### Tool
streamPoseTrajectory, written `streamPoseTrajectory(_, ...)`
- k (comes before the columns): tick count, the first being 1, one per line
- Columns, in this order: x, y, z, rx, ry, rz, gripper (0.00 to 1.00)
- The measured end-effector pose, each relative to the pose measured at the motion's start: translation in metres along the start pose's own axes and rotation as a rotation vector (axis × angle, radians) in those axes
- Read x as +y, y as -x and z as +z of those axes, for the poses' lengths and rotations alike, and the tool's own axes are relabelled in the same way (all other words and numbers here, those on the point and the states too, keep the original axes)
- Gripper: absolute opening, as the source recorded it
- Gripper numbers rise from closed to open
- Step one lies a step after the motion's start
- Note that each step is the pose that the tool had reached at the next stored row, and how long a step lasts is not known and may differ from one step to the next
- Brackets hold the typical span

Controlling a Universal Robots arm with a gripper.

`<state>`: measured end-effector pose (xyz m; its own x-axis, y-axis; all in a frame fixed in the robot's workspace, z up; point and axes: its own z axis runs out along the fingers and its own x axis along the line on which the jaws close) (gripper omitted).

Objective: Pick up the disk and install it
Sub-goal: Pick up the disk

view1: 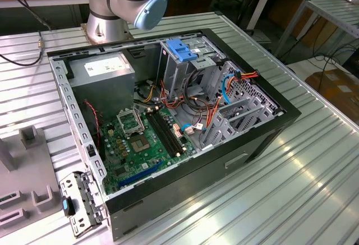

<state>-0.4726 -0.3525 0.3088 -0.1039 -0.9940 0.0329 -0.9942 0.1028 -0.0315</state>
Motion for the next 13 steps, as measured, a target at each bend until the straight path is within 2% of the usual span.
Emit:
streamPoseTrajectory(5,0.0004,0.0003,0.0085,0.0,0.0001,-0.001,0.54)
streamPoseTrajectory(13,-0.0001,0.0003,0.0087,0.0013,0.0,-0.001,0.54)
